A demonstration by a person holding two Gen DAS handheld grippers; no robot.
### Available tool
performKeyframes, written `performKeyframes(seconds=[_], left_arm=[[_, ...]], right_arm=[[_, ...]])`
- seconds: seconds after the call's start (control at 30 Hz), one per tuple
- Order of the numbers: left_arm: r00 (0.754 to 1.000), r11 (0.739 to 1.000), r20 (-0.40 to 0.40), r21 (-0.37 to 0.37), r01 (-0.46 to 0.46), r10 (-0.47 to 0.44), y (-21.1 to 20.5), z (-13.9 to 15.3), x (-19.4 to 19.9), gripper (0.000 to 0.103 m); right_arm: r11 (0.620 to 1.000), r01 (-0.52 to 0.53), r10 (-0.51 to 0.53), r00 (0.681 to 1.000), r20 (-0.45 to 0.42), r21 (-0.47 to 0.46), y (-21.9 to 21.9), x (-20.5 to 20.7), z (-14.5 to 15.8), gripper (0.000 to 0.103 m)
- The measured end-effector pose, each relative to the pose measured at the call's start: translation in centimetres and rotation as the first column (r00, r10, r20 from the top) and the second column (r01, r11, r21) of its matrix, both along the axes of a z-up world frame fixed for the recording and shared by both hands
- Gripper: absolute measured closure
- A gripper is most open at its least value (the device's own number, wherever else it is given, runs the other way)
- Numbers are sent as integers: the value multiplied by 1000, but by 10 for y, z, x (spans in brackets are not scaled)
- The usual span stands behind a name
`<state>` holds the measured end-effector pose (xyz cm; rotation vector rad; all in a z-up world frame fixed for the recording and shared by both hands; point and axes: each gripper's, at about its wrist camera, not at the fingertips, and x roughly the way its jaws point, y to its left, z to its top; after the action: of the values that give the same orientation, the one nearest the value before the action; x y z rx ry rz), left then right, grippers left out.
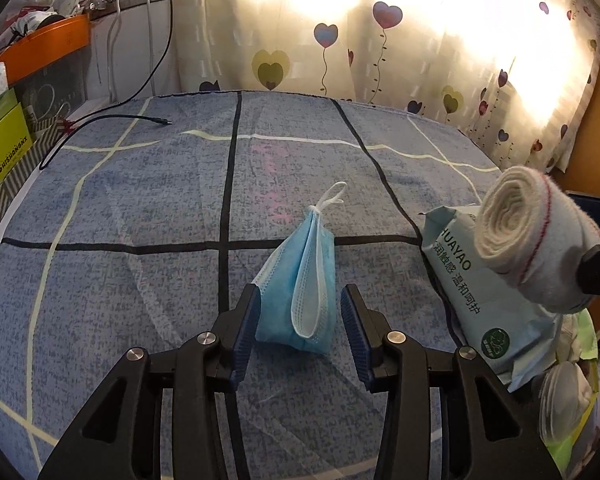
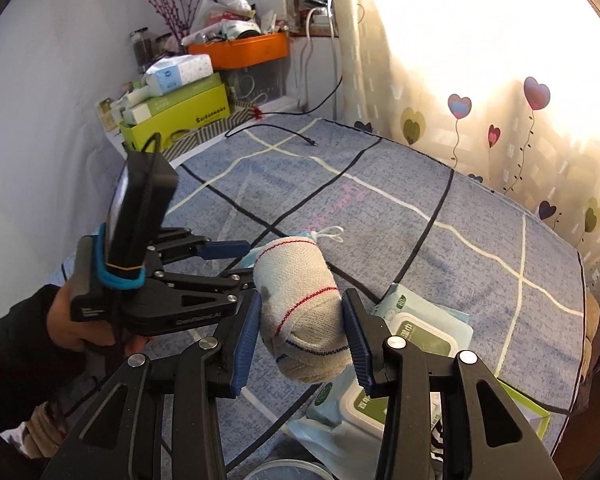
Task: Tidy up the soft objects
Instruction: 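Grasp the blue face mask with the left gripper while the right gripper lifts the bandage, then carry the blue mask toward the tray with the left gripper while the right gripper carries the bandage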
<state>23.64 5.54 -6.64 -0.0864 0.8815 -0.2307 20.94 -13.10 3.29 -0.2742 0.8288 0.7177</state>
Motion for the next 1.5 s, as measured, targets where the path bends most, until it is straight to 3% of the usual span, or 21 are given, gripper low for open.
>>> performKeyframes(seconds=[0.2,0.23,0.27,0.33,0.4,0.6,0.77,1.0,1.13,1.27,1.5], left_arm=[[1000,998,3,58,0,0,-9,-5,3,60],[1000,998,5,61,4,-4,-10,-4,2,63],[1000,997,2,72,3,-3,-12,-5,1,75],[1000,997,3,82,0,0,-13,-5,0,81],[1000,997,1,80,-1,1,-14,-4,-1,89],[1000,999,8,41,-7,6,-13,4,-15,99],[999,1000,33,8,-20,19,-11,15,-32,100],[998,999,48,-5,-36,37,-4,20,-43,100],[998,999,50,25,-23,21,-7,18,-46,99],[999,999,38,37,-10,9,-7,12,-43,66],[999,994,-2,95,49,-49,-21,-1,-35,63]], right_arm=[[1000,20,-20,1000,-2,20,-9,1,1,63],[999,22,-22,1000,-1,23,-10,1,1,63],[999,23,-23,1000,-1,25,-11,0,1,63],[999,27,-27,1000,1,33,-12,-2,2,63],[999,29,-30,1000,2,42,-14,-4,4,63],[997,49,-50,999,15,65,-23,-11,11,63],[995,62,-64,998,26,82,-33,-20,16,63],[993,71,-73,997,23,92,-40,-30,17,63],[993,73,-76,997,25,96,-42,-34,17,63],[992,74,-76,997,21,98,-43,-35,16,63],[992,77,-79,997,20,99,-45,-35,16,63]])
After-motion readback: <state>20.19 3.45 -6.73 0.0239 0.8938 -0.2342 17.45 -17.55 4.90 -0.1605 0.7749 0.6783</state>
